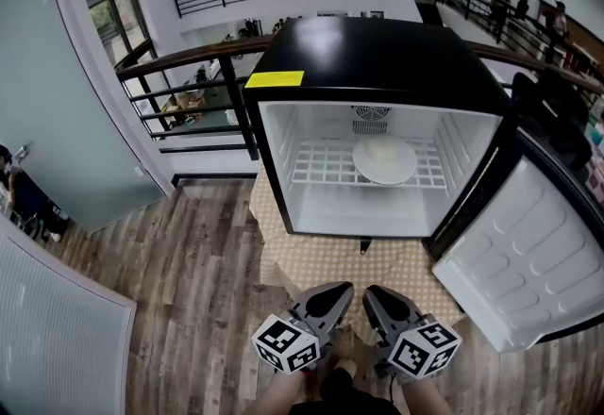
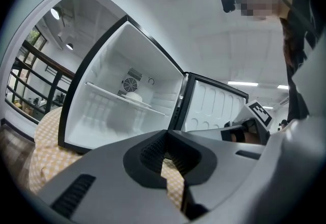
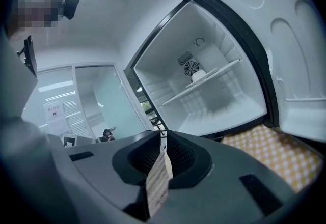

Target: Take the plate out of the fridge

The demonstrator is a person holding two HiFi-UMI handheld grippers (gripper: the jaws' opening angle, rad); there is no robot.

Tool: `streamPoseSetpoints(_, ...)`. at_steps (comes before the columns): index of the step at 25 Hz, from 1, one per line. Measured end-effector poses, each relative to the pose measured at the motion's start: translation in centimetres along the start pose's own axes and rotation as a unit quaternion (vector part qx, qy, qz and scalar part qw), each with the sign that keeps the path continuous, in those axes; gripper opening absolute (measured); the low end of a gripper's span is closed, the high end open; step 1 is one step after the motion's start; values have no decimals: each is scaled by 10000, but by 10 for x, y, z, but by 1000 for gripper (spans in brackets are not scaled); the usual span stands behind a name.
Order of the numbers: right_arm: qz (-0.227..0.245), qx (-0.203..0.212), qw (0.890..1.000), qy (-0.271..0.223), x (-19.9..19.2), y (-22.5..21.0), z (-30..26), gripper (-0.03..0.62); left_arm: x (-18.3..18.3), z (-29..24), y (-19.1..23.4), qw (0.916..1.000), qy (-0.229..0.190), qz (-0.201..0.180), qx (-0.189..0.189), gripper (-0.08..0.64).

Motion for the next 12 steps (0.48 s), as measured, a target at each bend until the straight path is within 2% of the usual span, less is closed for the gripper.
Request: streamPoseSetpoints(12, -514, 93, 9986, -72, 22, -28, -25, 54, 2, -35, 13, 9999, -38, -100, 43, 9)
Point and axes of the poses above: the fingertips, and each gripper's own axes: z backward along the fingers, y to its left, x out of its top, the point moved 8 cm from there along z, backward along the fingers, and after that the axes turned 8 degrees about -z, right-handed, at the moved point
